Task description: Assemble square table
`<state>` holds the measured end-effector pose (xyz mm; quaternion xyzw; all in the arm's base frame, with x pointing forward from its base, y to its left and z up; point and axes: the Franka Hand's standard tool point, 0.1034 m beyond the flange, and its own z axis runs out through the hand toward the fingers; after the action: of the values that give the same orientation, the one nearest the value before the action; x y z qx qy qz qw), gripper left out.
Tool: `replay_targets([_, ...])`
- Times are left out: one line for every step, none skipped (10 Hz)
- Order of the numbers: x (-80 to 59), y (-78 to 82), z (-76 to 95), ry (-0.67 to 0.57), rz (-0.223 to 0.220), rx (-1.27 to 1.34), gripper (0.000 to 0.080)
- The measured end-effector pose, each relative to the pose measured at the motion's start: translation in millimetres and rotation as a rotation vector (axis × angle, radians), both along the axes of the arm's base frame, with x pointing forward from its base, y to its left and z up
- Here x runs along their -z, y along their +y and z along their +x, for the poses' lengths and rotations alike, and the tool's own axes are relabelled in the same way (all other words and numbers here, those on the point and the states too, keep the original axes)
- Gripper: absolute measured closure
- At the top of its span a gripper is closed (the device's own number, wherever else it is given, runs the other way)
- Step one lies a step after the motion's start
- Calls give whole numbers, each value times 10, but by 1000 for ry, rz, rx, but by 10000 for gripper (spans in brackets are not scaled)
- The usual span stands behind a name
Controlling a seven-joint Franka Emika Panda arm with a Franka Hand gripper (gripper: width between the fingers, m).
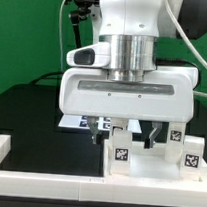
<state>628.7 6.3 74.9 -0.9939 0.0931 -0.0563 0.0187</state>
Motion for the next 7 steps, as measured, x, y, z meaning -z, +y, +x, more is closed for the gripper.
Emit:
replay_targets([1, -2, 0, 1, 2, 17, 273])
replay_targets([2, -3, -1, 1, 2, 21, 409])
replay_targets([2, -7, -1, 2, 9, 80, 409])
replay_targets([5, -15, -2, 5, 20, 175, 511])
replay_targets([6, -21, -2, 7, 26, 235, 511])
replay_targets([7, -25, -3, 8, 32, 288, 511])
replay_targets([10, -38, -4, 12, 49, 438, 511])
